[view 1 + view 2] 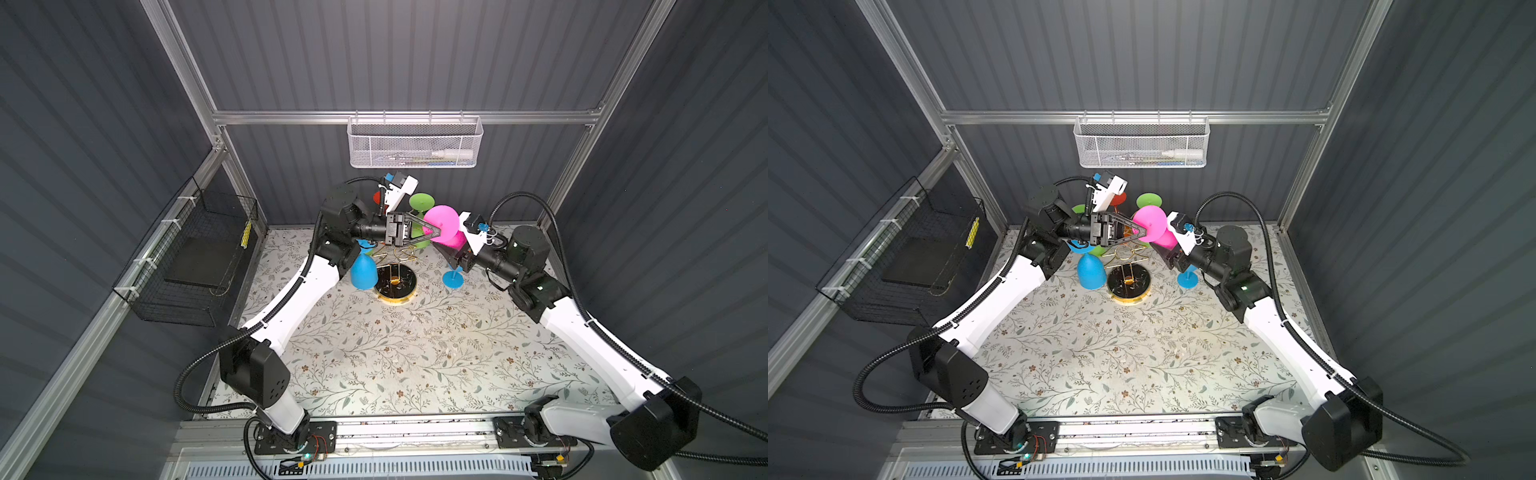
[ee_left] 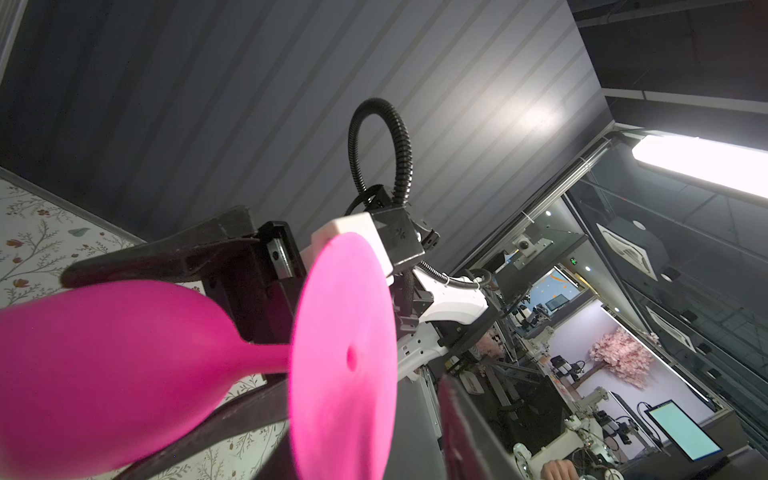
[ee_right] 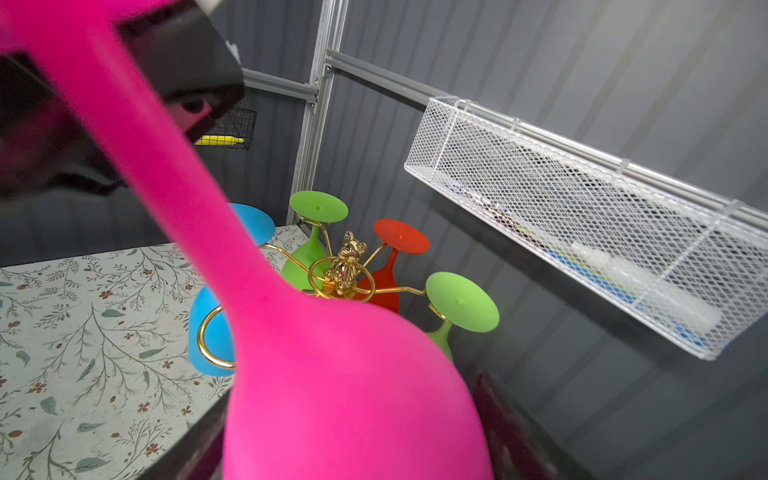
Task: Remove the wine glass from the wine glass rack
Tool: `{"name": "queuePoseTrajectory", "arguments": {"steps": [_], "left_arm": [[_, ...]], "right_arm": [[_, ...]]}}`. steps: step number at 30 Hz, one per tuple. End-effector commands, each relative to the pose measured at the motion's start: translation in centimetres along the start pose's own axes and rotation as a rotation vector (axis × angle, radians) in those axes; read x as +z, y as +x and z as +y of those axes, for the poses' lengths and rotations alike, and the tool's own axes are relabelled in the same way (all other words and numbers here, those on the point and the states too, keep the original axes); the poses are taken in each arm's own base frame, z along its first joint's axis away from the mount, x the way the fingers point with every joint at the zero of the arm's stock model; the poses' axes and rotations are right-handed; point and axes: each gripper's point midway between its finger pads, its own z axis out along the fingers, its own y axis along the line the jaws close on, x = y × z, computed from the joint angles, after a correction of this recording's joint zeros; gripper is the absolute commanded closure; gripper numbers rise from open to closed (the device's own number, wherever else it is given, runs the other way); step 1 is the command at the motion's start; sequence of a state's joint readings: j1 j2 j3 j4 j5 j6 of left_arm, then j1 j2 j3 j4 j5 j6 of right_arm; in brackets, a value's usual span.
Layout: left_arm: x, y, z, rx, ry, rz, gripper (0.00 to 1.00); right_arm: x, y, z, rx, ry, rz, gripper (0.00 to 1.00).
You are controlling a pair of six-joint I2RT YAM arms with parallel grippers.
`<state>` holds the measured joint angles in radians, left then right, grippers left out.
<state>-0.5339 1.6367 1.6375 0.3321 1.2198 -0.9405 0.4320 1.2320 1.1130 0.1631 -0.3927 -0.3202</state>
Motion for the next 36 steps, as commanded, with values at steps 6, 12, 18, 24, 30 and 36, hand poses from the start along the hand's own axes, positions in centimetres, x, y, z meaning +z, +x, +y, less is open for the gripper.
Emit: {"name": "queuePoseTrajectory", "arguments": {"steps": [6,12,18,24,30,36], "left_arm": [[-0.7,-0.9,-1.4,0.199,-0.053,-0.038,0.35],[-1.5,-1.5,1.3,0.308,-0.239,-0.096,0.3],[-3.6,-3.1,4.5,0.501,-0.48,-0.231,0.29],[-3.1,-3.1,5.4,0.718,-0.498,-0.245,0.3],[-2.5,-1.0,5.8,1.055,-0.474,-0.2,0.32],[-1.6,-1.2,7.3,1.196,-0.515,-0.12,0.37]], "right_arm": [[-2.9,-0.4,0.8,0.151,0.017,0.073,0.44],[-5.6,-0.4,1.1,0.236,0.054,0.129,0.47],[-7.2,0.4,1.5,0.348,0.07,0.235,0.51],[-8.4,1.6,1.5,0.396,0.11,0.305,0.53],[-8.8,2.0,1.4,0.464,0.126,0.376,0.53],[-8.7,2.5,1.3,0.493,0.143,0.419,0.55]]}}
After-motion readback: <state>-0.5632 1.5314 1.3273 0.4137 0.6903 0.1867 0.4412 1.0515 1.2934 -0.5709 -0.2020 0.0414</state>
